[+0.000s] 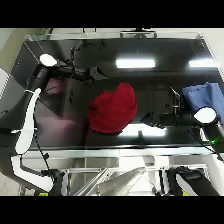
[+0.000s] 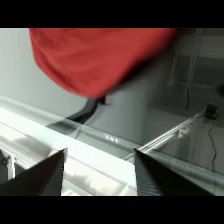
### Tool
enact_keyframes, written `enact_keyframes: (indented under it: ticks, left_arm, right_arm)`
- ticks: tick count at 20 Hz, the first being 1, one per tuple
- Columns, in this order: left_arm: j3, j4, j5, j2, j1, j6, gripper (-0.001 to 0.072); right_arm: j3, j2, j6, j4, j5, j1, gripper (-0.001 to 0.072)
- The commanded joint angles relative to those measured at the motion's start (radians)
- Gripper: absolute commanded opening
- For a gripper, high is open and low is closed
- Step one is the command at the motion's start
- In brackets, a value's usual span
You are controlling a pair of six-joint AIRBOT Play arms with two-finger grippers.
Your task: Fold the shirts.
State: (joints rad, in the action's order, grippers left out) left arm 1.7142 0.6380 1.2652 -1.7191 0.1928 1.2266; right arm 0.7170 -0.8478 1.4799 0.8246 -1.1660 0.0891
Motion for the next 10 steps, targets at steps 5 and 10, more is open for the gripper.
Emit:
enact_keyframes:
  ticks: [5, 10]
  left_arm:
    - [-0.163, 0.286, 0.301, 0.093, -0.088, 0.172, 0.0710]
    - [-0.694, 0.285, 0.085, 0.294, -0.045, 0.165, 0.0709]
  right_arm:
    - [0.000, -0.102, -0.045, 0.005, 0.043, -0.022, 0.0482]
    - [0.000, -0.301, -0.086, -0.028, 0.092, 0.011, 0.0481]
